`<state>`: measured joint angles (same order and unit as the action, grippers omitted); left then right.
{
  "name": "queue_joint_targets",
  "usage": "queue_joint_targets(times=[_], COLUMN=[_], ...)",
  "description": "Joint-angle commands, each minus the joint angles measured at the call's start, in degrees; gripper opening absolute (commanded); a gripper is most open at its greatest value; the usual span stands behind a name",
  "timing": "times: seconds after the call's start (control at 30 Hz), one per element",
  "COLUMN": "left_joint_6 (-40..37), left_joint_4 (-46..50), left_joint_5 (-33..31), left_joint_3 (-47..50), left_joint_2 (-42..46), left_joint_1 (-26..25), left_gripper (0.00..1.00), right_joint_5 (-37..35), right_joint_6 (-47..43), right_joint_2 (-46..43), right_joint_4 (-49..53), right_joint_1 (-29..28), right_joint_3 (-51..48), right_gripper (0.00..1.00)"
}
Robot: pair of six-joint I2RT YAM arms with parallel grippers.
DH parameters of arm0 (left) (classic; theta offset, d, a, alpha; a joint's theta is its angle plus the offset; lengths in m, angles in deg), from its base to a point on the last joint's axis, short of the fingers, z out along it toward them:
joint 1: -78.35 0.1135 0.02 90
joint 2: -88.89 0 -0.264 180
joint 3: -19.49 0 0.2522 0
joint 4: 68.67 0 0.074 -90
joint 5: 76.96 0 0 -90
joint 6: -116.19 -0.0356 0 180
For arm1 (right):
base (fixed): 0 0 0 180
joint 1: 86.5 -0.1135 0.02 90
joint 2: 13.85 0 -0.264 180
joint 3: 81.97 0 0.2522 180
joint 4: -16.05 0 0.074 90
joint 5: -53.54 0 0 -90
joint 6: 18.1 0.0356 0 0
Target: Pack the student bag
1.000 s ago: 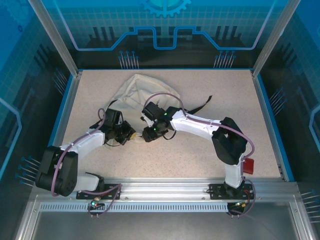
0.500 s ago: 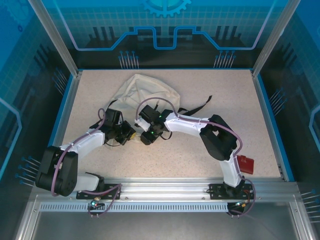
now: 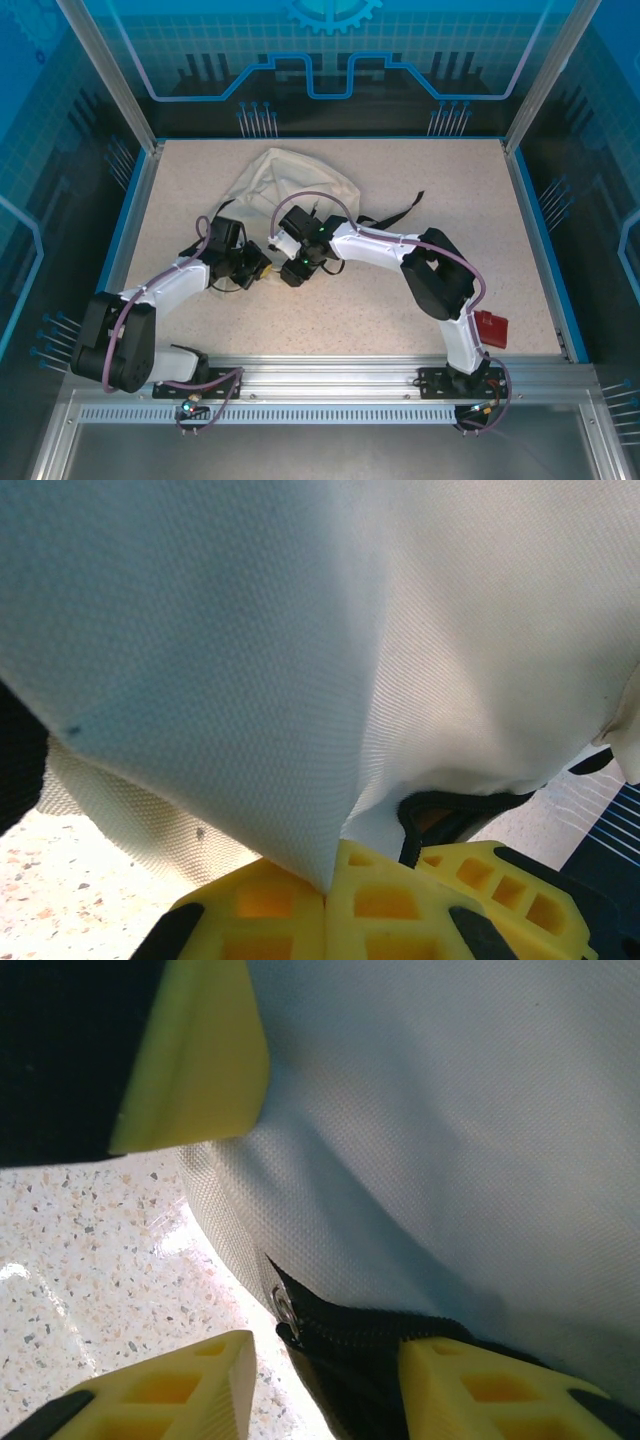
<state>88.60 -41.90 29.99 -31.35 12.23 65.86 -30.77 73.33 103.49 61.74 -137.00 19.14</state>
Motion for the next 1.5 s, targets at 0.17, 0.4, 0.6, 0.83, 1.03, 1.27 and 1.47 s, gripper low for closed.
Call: queue_joint_targets(times=[0.17, 0.4, 0.6, 0.83, 1.03, 1.27, 1.47], left_joint_6=[-1.59, -1.55, -1.07, -0.60, -0.44, -0.39, -0.29], left_joint_4=[1.09, 0.62, -0.90, -2.53, -3.33, -3.52, -3.58], left_joint_5=[0.28, 0.63, 1.15, 2.02, 2.46, 2.96, 3.09], left_joint_3=[-1.50, -1.34, -0.55, -0.02, 0.25, 0.21, 0.42], left_joint_2=[0.81, 0.55, 0.06, -0.83, -1.05, -1.21, -1.34], left_joint_1=[0.58, 0.54, 0.54, 0.56, 0.54, 0.54, 0.62], left_gripper=[0.00, 0.00, 0.00, 0.00, 0.00, 0.00, 0.00], right_joint_5=[-2.61, 4.46, 13.41, 20.52, 15.10, -0.13, -5.87], right_joint_6=[-0.22, 2.83, 8.50, 16.15, 18.37, 16.33, 24.86], right_joint_2=[2.21, 1.32, -2.72, -8.16, -9.84, -4.37, -4.11], right_joint_4=[-0.07, 0.08, -0.91, -5.09, -5.54, 1.37, -2.66], right_joint_1=[0.40, 0.44, 0.50, 1.29, 2.45, -2.62, -3.99], right_joint_3=[-0.02, -0.84, -2.78, -6.38, -7.16, -2.52, -4.72], right_gripper=[0.50, 0.32, 0.16, 0.10, 0.17, 0.40, 0.35])
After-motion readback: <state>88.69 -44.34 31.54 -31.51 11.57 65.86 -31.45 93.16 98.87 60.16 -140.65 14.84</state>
